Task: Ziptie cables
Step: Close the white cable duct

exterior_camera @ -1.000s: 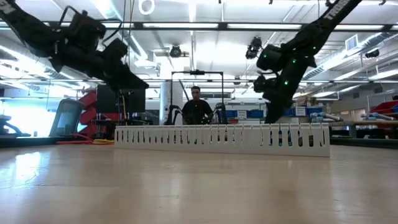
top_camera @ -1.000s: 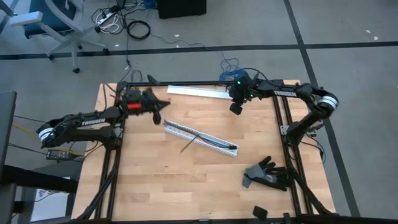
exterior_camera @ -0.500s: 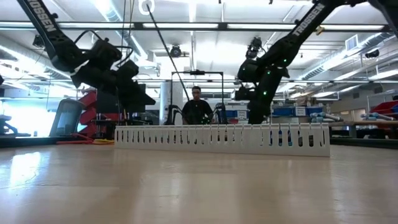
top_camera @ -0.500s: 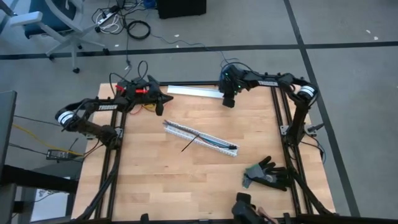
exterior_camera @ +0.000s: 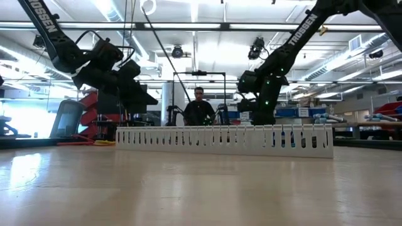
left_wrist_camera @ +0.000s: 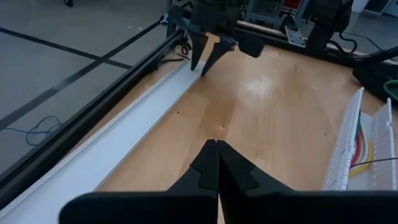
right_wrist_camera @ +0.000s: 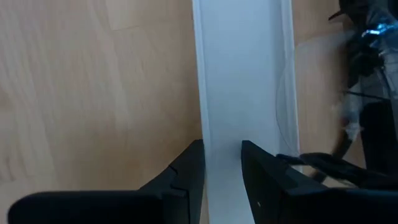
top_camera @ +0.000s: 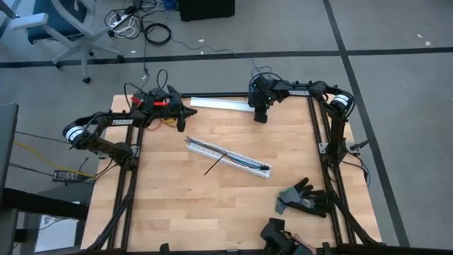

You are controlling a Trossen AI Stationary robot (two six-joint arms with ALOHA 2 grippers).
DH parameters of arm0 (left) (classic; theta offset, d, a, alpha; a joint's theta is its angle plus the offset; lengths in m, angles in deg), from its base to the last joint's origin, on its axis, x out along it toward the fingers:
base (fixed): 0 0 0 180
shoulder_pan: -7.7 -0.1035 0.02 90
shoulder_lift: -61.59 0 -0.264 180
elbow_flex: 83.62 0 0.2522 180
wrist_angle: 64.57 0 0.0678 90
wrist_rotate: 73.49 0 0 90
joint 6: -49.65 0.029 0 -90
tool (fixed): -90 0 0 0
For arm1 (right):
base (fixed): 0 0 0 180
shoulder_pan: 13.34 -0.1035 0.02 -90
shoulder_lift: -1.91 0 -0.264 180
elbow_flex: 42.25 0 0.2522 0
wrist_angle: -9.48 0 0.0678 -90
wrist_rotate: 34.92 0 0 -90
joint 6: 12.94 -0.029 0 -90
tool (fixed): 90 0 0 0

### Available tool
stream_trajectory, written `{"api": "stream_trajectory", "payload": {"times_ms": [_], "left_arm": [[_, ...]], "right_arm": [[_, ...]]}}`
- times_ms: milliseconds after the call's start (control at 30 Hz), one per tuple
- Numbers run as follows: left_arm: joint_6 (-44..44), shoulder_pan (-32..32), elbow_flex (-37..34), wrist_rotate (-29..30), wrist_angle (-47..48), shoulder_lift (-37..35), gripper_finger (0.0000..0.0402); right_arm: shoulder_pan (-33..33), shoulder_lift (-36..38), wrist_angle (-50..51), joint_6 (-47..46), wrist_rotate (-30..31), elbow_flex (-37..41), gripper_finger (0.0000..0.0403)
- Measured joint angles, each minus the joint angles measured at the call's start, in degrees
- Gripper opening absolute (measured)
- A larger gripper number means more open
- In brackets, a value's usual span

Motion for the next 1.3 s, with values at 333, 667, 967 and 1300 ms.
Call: {"api": "stream_trajectory", "payload": {"times_ms": [333, 667, 967, 1300], "left_arm": [[0.0, 0.0, 0.0, 0.0, -0.1, 0.0, 0.0003], [0.0, 0.0, 0.0, 0.0, 0.6, 0.0, 0.0003], [0.0, 0.0, 0.0, 0.0, 2.7, 0.0, 0.0003], [-1.7, 0.8, 0.0, 0.0, 7.0, 0.0, 0.0003]], "right_arm": [[0.1, -0.3, 4.7, 0.2, -1.5, -0.2, 0.0017], [-3.1, 1.5, 12.0, -6.6, -4.3, 0.2, 0.0003], [-10.5, 11.2, 19.4, -14.4, -5.9, 0.3, 0.0], [-19.9, 23.5, 20.8, -23.3, -5.6, 0.2, 0.0]]}}
